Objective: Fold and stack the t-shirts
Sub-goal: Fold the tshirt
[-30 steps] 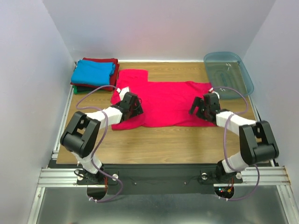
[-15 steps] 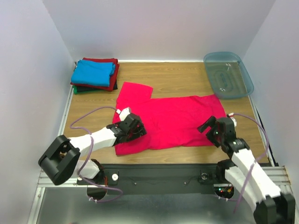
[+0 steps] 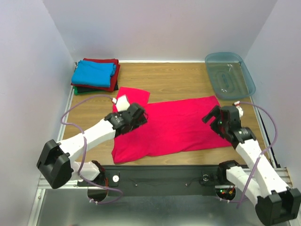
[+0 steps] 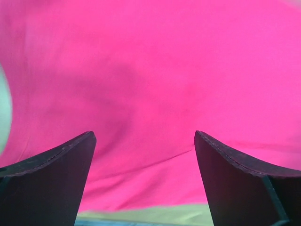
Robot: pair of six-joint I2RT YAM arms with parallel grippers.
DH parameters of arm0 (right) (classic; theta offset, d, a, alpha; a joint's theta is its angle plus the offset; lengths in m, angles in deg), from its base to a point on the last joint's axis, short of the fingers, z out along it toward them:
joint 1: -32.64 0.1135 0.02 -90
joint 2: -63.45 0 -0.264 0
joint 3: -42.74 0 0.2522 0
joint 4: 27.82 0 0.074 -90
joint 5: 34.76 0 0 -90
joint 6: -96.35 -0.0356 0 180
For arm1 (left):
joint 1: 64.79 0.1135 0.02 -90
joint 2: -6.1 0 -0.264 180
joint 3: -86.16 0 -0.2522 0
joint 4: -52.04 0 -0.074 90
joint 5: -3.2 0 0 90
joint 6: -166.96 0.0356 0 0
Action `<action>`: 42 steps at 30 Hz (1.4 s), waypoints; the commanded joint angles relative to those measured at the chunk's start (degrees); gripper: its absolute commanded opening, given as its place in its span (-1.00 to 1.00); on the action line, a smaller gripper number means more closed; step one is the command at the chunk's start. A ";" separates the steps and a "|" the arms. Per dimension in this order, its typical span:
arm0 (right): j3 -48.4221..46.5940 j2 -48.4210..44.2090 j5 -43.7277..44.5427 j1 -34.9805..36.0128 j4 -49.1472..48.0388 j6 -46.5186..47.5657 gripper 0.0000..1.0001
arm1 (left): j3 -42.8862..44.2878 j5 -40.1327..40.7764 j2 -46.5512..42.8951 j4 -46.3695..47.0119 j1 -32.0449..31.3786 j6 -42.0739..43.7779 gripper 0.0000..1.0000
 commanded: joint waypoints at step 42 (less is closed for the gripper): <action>-21.73 35.60 11.40 -0.15 -12.92 14.76 1.00 | 65.23 -0.64 67.20 -2.26 27.98 24.61 0.02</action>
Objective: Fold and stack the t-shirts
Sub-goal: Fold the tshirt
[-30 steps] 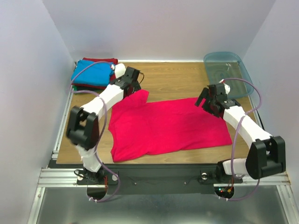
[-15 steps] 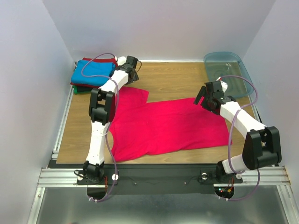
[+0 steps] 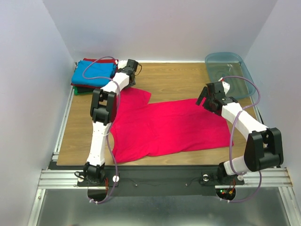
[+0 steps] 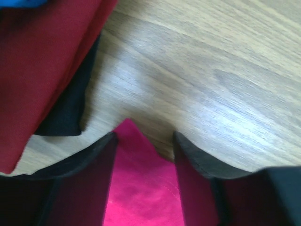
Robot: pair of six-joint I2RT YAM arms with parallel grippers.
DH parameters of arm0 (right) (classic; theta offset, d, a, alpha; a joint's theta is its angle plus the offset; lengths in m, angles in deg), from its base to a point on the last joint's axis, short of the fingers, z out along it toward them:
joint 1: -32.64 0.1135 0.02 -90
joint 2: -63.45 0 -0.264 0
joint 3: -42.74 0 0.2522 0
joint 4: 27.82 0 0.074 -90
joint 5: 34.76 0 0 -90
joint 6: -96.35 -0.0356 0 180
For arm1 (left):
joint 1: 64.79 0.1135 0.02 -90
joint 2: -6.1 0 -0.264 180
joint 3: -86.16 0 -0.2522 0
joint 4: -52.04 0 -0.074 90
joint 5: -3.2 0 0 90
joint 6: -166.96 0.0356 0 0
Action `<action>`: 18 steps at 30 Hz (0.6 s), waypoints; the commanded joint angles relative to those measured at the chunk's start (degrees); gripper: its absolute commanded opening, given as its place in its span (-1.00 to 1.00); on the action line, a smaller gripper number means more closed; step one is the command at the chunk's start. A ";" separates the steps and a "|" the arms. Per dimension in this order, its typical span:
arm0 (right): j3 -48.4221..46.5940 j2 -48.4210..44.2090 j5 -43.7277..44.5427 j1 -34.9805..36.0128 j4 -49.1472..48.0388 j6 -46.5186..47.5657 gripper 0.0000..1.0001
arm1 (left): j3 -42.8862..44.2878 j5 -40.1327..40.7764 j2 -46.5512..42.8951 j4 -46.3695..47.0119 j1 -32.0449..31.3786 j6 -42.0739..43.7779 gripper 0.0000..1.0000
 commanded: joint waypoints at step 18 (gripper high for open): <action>-12.60 10.93 6.56 -0.15 -3.53 1.00 1.00 | -13.75 -2.91 -13.18 2.87 -0.39 -0.21 -1.00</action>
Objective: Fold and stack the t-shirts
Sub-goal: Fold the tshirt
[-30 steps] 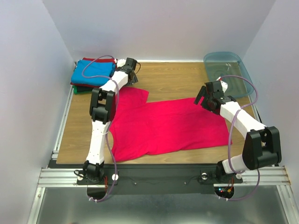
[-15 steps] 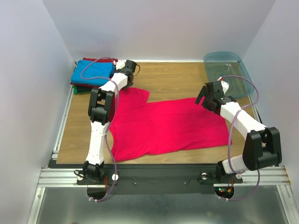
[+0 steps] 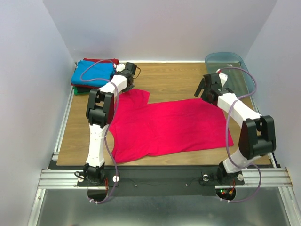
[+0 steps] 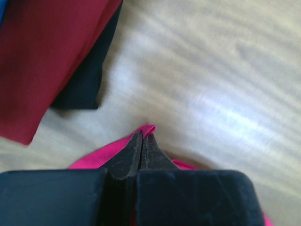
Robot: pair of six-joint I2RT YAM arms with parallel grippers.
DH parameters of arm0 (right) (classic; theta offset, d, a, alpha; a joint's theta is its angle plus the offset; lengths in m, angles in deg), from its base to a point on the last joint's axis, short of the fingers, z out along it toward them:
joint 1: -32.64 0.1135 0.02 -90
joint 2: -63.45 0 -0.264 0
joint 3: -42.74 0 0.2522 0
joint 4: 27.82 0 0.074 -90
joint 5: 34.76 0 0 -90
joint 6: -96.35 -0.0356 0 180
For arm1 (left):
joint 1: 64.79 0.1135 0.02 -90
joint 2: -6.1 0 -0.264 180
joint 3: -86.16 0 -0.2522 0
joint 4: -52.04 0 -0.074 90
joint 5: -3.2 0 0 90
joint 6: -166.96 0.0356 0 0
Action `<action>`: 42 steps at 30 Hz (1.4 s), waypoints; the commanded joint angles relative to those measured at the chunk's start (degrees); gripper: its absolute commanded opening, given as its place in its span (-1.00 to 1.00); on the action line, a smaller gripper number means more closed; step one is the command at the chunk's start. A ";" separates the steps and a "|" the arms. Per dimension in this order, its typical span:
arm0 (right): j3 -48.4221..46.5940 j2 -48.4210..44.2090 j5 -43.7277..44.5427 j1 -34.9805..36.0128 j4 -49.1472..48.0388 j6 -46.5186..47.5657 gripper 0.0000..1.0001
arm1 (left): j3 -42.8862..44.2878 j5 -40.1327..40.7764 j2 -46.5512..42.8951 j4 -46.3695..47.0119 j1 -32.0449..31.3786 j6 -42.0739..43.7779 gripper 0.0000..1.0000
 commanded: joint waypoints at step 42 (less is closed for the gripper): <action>-13.98 24.28 13.51 -0.06 -0.80 -5.59 -0.77 | -30.40 -3.47 -33.93 13.03 -4.32 2.95 -1.00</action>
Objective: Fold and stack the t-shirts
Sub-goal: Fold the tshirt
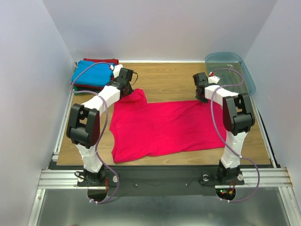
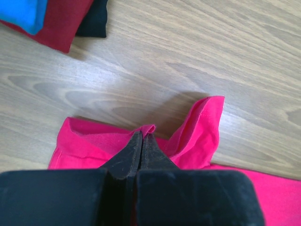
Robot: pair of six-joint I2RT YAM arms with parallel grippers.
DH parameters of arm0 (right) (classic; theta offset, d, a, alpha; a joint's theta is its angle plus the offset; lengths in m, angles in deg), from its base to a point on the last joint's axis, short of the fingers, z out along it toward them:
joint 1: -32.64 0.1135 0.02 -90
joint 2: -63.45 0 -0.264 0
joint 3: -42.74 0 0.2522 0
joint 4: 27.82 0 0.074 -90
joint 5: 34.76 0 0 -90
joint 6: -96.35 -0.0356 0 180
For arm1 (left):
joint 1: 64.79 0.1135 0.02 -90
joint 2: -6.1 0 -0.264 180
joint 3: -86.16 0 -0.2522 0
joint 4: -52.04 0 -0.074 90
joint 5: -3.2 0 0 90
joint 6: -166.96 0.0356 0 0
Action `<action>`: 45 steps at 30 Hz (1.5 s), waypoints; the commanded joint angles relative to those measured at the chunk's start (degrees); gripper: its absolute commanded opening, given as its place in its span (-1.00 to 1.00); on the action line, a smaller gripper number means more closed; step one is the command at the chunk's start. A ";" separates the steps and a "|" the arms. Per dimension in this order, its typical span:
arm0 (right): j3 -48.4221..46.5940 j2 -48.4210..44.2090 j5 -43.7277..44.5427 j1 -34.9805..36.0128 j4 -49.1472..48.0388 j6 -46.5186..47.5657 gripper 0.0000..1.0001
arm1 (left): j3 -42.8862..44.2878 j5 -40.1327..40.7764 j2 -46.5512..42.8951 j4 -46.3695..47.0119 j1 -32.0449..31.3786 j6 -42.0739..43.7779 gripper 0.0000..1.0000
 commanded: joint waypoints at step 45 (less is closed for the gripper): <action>33.63 -41.02 5.33 5.04 1.04 0.62 -0.99 | -45.37 5.97 -61.90 -14.98 -16.23 -27.03 -1.00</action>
